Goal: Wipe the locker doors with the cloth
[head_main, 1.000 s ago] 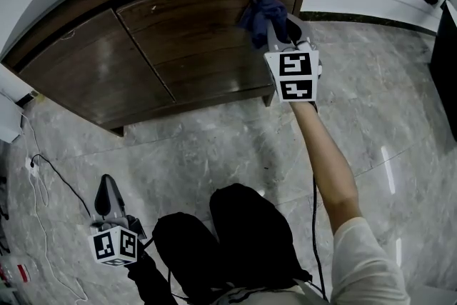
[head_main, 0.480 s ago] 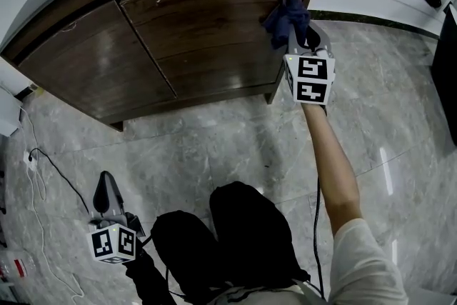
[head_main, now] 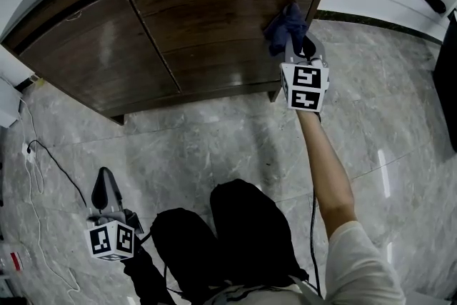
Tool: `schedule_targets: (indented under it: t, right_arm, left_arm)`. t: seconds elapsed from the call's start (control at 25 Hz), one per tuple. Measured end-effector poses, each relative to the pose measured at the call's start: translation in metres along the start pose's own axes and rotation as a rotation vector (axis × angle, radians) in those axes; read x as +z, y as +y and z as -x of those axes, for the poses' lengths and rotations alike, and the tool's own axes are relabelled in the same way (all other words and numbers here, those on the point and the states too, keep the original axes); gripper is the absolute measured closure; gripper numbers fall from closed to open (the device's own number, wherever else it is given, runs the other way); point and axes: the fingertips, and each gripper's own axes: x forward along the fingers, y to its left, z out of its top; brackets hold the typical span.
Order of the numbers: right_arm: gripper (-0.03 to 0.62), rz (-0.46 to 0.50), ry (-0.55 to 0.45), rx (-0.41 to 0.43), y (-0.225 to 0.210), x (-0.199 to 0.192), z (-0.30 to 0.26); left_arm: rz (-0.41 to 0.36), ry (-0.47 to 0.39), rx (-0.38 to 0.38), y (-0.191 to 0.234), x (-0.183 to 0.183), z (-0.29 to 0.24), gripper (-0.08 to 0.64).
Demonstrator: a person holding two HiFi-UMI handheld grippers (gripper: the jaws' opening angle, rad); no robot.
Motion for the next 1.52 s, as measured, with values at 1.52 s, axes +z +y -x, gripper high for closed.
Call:
schedule_targets:
  t: [1.52]
  right_arm:
    - [0.545, 0.03, -0.085, 0.322, 0.25, 0.069, -0.018]
  left_arm:
    - [0.088, 0.006, 0.093, 0.071, -0.026, 0.037, 0.561]
